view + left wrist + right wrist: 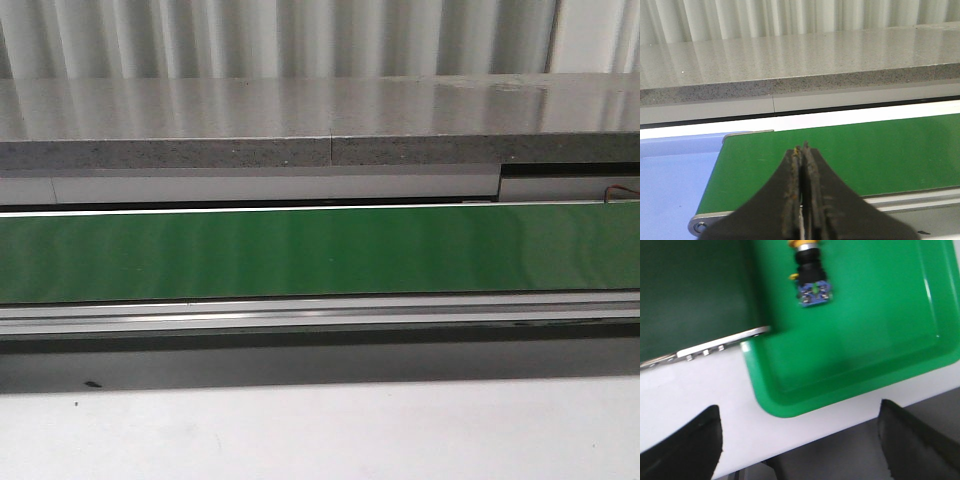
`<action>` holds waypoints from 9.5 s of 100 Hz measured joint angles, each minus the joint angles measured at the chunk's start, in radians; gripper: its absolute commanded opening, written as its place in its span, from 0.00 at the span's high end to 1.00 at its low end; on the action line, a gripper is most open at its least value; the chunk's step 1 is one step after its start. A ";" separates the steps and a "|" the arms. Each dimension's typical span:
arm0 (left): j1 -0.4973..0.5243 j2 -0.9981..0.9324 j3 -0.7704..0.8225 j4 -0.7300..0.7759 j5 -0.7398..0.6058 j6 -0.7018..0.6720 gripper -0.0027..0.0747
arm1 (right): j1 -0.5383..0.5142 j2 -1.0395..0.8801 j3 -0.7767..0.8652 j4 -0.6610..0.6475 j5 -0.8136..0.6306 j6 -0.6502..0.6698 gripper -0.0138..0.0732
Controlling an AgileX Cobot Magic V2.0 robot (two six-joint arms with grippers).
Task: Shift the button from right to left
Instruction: 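Grasp the yellow-capped button with the right gripper, then lift the button and place it on the conveyor belt, then release, then let the belt carry the button toward the left gripper, then grasp the button on the belt with the left gripper and lift, then carry the button over the blue tray with the left gripper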
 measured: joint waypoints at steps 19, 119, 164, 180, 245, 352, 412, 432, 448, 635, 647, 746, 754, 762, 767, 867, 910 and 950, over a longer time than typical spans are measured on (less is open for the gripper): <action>0.000 0.000 0.000 0.000 0.000 0.000 0.99 | -0.114 0.156 -0.066 -0.005 -0.017 -0.033 0.12; 0.000 0.000 0.000 0.000 0.000 0.000 0.99 | -0.130 0.848 -0.398 0.127 -0.100 -0.274 0.40; 0.000 0.000 0.000 0.000 0.000 0.000 0.99 | -0.130 0.830 -0.407 0.131 -0.091 -0.274 0.65; 0.000 0.000 0.000 0.000 0.000 0.000 0.99 | -0.110 0.723 -0.407 0.131 -0.054 -0.274 0.65; 0.000 0.000 0.000 0.000 0.000 0.000 0.99 | 0.186 0.651 -0.409 0.172 0.031 -0.131 0.58; 0.000 0.000 0.000 0.000 0.000 0.000 0.99 | 0.254 0.100 -0.084 0.264 -0.204 -0.266 0.92; 0.000 0.000 0.000 0.000 0.000 0.000 0.99 | 0.254 -0.636 0.430 0.264 -0.413 -0.274 0.92; 0.000 0.000 0.000 0.000 -0.002 0.000 0.99 | 0.254 -0.877 0.541 0.264 -0.416 -0.274 0.92; 0.000 0.000 0.000 0.000 -0.002 0.000 0.99 | 0.254 -1.001 0.579 0.264 -0.418 -0.274 0.92; -0.022 1.080 -0.794 -0.251 0.494 0.000 0.08 | 0.254 -1.025 0.580 0.264 -0.424 -0.274 0.92; -0.068 1.141 -0.870 -0.339 0.571 0.000 0.08 | 0.254 -1.025 0.580 0.264 -0.424 -0.274 0.92; -0.455 1.833 -1.474 -0.210 0.813 -0.404 0.08 | 0.254 -1.025 0.580 0.264 -0.424 -0.274 0.92; -0.458 1.868 -1.504 -0.187 0.821 -0.426 0.08 | 0.254 -1.025 0.580 0.264 -0.424 -0.274 0.92; -0.458 1.892 -1.514 -0.179 0.821 -0.439 0.08 | 0.254 -1.025 0.580 0.264 -0.424 -0.274 0.92; -0.458 1.904 -1.516 -0.174 0.824 -0.445 0.09 | 0.254 -1.025 0.580 0.264 -0.424 -0.274 0.92; -0.321 1.818 -1.593 0.062 0.996 -0.482 0.99 | 0.254 -1.025 0.580 0.264 -0.424 -0.274 0.92; 0.001 1.815 -1.593 0.091 1.070 -0.257 0.99 | 0.254 -1.025 0.580 0.264 -0.424 -0.274 0.92; 0.302 1.815 -1.593 0.126 1.070 -0.049 0.99 | 0.254 -1.025 0.580 0.264 -0.424 -0.274 0.92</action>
